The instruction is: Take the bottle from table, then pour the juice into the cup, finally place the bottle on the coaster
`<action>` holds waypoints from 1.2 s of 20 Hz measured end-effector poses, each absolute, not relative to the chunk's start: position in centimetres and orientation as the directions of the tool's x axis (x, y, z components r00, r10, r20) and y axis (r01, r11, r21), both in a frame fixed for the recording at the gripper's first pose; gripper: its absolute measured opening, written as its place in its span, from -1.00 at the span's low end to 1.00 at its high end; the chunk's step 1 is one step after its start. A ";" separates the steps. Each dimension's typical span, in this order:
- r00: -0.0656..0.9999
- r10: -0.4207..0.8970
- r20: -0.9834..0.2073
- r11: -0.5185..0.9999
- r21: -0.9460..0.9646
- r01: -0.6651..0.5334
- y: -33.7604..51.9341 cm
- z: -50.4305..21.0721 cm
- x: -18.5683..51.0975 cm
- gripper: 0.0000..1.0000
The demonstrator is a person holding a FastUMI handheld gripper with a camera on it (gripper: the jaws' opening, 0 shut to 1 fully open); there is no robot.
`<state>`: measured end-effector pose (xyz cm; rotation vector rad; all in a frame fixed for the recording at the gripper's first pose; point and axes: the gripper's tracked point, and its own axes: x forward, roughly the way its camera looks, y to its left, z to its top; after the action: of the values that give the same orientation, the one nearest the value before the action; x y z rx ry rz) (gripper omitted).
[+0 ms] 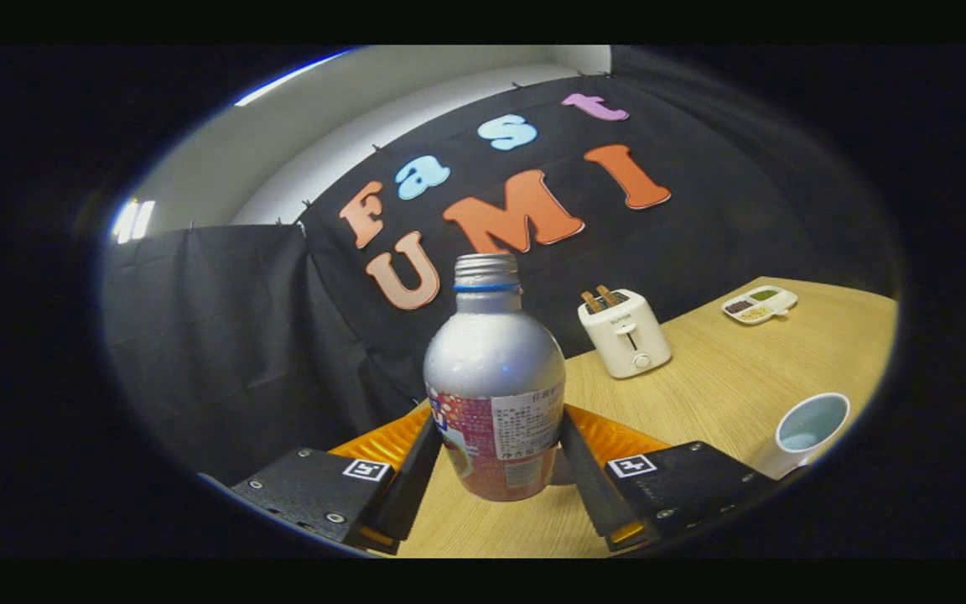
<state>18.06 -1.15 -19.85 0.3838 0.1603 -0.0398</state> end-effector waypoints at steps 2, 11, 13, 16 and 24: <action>0.983 -0.026 -0.182 0.952 0.295 0.080 -1.2 -20.5 19.4 0.58; 0.959 -0.046 -0.281 0.978 0.181 0.100 -0.9 -25.6 23.6 0.60; 0.952 -0.050 -0.304 0.980 0.169 0.105 -0.8 -26.4 24.3 0.59; 0.934 -0.075 -0.349 0.982 0.138 0.130 -0.8 -28.2 24.8 0.59; 0.916 -0.122 -0.383 0.982 0.085 0.166 -0.7 -30.2 25.7 0.60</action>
<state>25.71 -0.72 -30.21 0.1173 0.3863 -0.1486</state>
